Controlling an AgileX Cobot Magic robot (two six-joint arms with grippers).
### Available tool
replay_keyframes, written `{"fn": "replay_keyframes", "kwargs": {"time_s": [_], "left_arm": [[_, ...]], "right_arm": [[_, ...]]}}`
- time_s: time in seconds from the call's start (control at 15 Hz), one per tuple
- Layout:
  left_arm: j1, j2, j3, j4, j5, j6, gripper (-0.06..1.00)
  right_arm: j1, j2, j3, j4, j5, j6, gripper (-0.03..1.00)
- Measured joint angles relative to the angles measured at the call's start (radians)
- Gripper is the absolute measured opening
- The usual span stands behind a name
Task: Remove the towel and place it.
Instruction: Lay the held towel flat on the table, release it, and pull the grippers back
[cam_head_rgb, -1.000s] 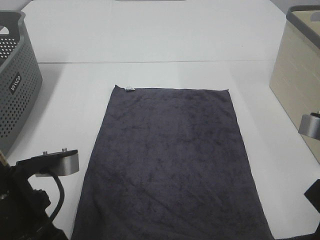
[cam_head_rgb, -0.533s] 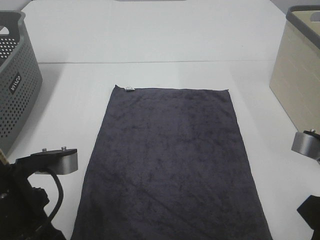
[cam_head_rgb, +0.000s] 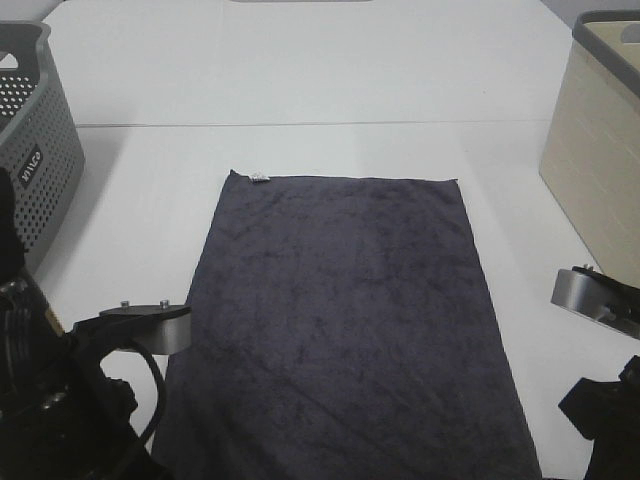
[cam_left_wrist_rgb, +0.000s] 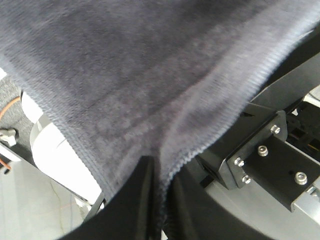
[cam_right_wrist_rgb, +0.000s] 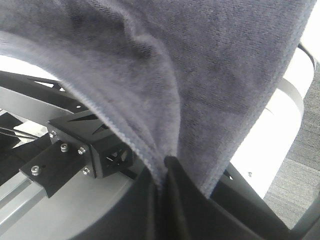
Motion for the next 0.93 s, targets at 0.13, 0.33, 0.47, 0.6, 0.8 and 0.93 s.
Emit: {"fn": "replay_keyframes", "kwargs": {"time_s": [0.13, 0.33, 0.47, 0.6, 0.8, 0.93], "left_arm": [[-0.046, 0.009, -0.015, -0.006, -0.024, -0.012, 0.18], [-0.060, 0.012, -0.017, -0.008, -0.050, -0.055, 0.51], [-0.060, 0.012, -0.017, -0.008, -0.049, -0.092, 0.67], [-0.060, 0.012, -0.025, -0.008, -0.048, -0.100, 0.71], [-0.060, 0.012, -0.125, 0.044, -0.044, -0.104, 0.72], [0.016, 0.012, -0.270, 0.205, -0.040, -0.183, 0.72]], "right_arm": [[0.000, 0.000, 0.000, 0.000, 0.009, 0.000, 0.17], [0.000, 0.000, 0.000, 0.000, 0.025, 0.006, 0.46], [0.000, 0.000, 0.000, 0.000, 0.027, 0.009, 0.66], [0.000, 0.000, -0.002, -0.001, 0.027, 0.009, 0.74], [-0.001, 0.002, -0.097, -0.062, 0.026, 0.013, 0.75], [-0.001, 0.010, -0.296, -0.232, 0.017, 0.136, 0.75]]}}
